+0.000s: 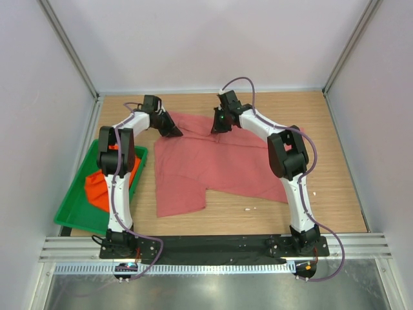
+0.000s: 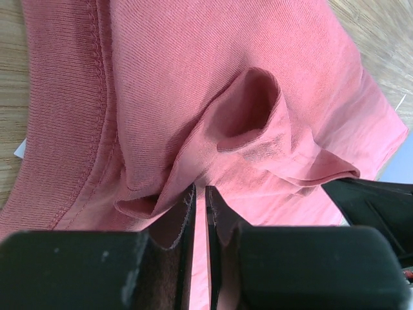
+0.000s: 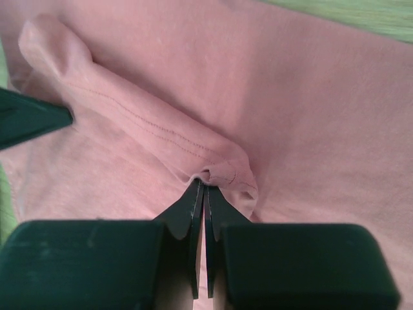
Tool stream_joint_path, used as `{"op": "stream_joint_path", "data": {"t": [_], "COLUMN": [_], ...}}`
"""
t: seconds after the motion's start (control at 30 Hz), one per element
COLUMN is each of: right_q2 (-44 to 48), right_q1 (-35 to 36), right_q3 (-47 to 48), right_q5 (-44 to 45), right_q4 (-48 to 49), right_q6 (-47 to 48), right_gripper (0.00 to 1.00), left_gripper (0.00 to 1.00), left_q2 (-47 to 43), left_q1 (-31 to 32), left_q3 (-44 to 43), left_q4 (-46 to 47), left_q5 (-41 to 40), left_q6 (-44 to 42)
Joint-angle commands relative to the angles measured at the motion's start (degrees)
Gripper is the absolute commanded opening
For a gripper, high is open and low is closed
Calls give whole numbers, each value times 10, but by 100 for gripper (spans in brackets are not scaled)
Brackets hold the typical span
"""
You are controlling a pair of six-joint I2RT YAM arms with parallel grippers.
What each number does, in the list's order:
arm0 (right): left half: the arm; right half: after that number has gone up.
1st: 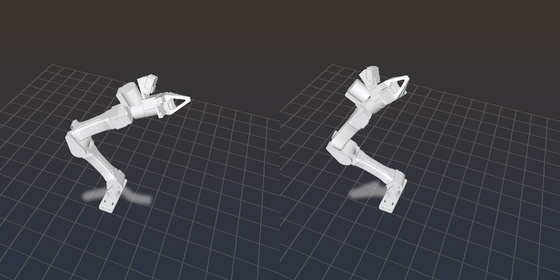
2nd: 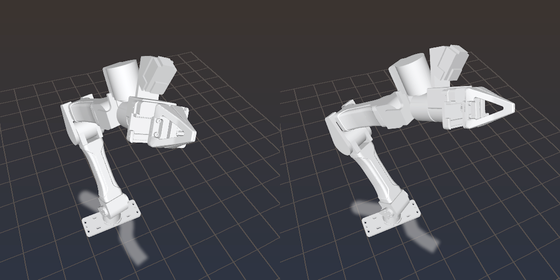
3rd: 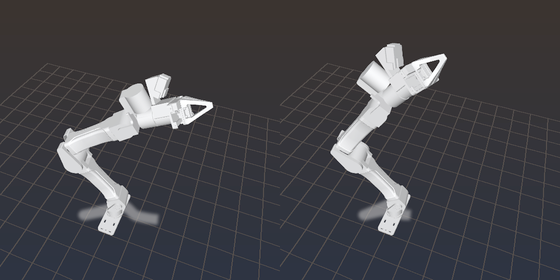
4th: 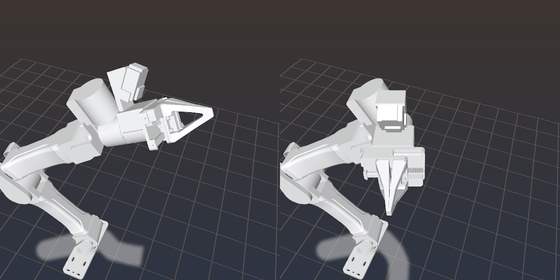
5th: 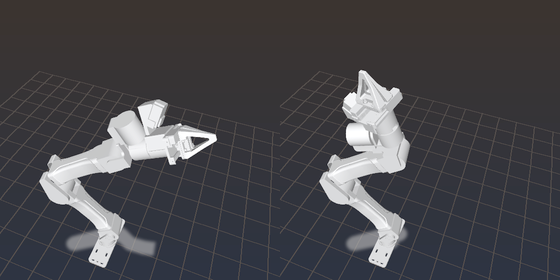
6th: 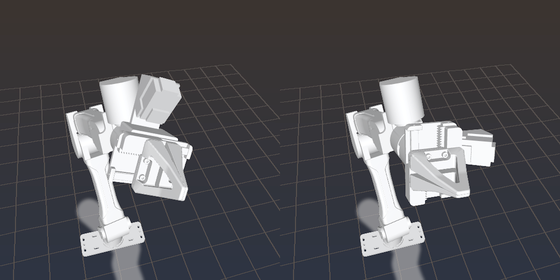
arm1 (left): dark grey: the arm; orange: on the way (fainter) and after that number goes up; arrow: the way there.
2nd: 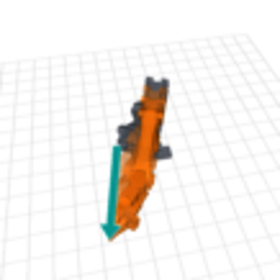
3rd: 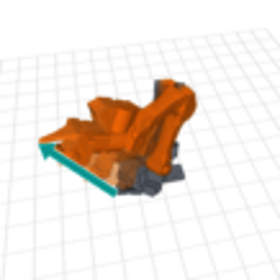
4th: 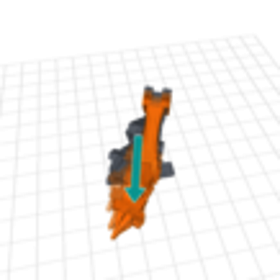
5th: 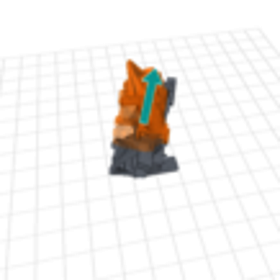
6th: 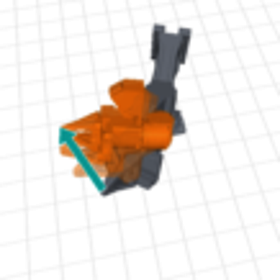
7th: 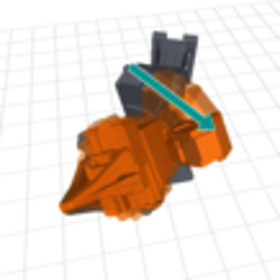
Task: Fold and stack the t-shirts
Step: Fold the tshirt
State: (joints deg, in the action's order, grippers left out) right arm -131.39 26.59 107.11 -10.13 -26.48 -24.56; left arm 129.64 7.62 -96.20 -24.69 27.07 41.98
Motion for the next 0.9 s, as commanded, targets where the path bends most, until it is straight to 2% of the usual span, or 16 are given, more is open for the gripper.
{"op": "stream_joint_path", "data": {"t": [0.0,0.27,0.33,0.47,0.5,0.57,0.73,0.87], "right_q2": [9,-9,-4,8,13,33,58,50], "right_q1": [-8,-31,-36,-37,-37,-38,-36,-31], "right_q3": [-10,5,6,0,-9,-30,-36,-20], "right_q5": [27,70,79,64,59,62,35,13], "right_q4": [48,36,27,21,24,34,43,47], "right_q6": [-51,-66,-68,-52,-38,-32,-23,-36], "right_gripper": [9,10,12,17,19,22,25,25], "left_gripper": [11,11,14,32,40,47,41,43], "left_q2": [8,6,1,-24,-25,-12,10,16], "left_q1": [-4,-4,-4,-4,-4,-4,-3,-1], "left_q3": [-16,-27,-28,-24,-27,-43,-64,-59], "left_q4": [-15,-19,-18,36,47,72,68,75], "left_q5": [-4,3,9,30,40,54,65,72], "left_q6": [-4,-5,1,18,22,39,55,59]}}
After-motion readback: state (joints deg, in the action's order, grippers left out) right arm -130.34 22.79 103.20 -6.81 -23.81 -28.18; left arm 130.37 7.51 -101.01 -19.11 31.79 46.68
